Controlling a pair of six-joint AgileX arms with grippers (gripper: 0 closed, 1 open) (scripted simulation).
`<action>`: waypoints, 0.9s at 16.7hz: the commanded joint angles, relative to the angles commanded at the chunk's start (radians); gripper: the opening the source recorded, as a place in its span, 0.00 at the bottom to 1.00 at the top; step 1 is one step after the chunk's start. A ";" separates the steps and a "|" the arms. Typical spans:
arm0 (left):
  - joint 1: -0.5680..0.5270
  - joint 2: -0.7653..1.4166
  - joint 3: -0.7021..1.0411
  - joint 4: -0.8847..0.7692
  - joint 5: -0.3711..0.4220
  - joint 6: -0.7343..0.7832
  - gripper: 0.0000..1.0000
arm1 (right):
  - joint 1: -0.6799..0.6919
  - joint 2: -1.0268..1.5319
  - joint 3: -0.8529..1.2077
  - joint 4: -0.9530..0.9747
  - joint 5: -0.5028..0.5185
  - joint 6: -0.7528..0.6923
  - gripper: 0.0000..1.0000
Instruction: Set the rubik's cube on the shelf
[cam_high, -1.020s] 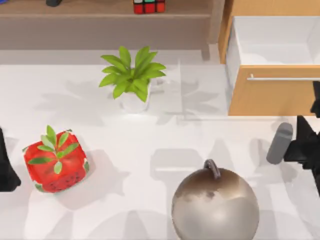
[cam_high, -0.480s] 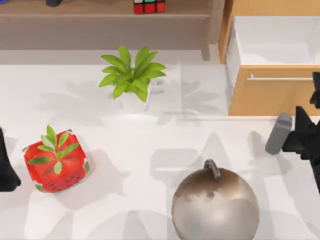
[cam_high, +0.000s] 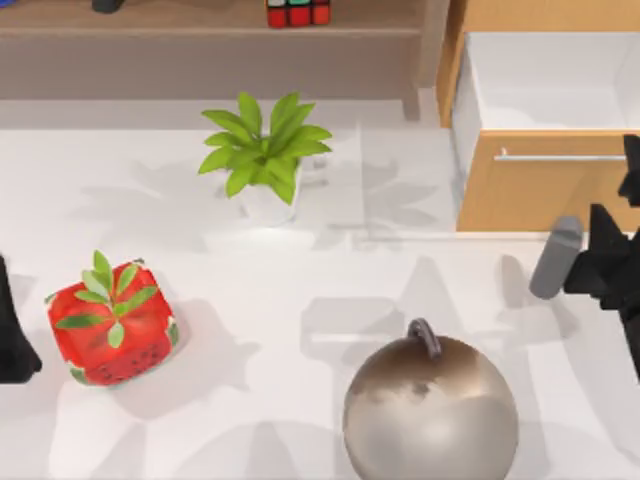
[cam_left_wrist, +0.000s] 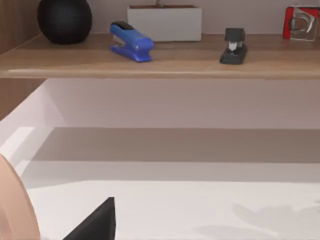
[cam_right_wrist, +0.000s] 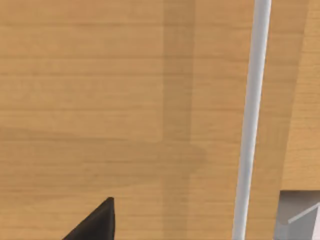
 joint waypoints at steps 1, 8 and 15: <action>0.000 0.000 0.000 0.000 0.000 0.000 1.00 | 0.000 0.000 0.000 0.000 0.000 0.000 1.00; 0.000 0.000 0.000 0.000 0.000 0.000 1.00 | 0.000 0.000 0.000 0.000 0.000 0.000 0.47; 0.000 0.000 0.000 0.000 0.000 0.000 1.00 | 0.000 0.000 0.000 0.000 0.000 0.000 0.00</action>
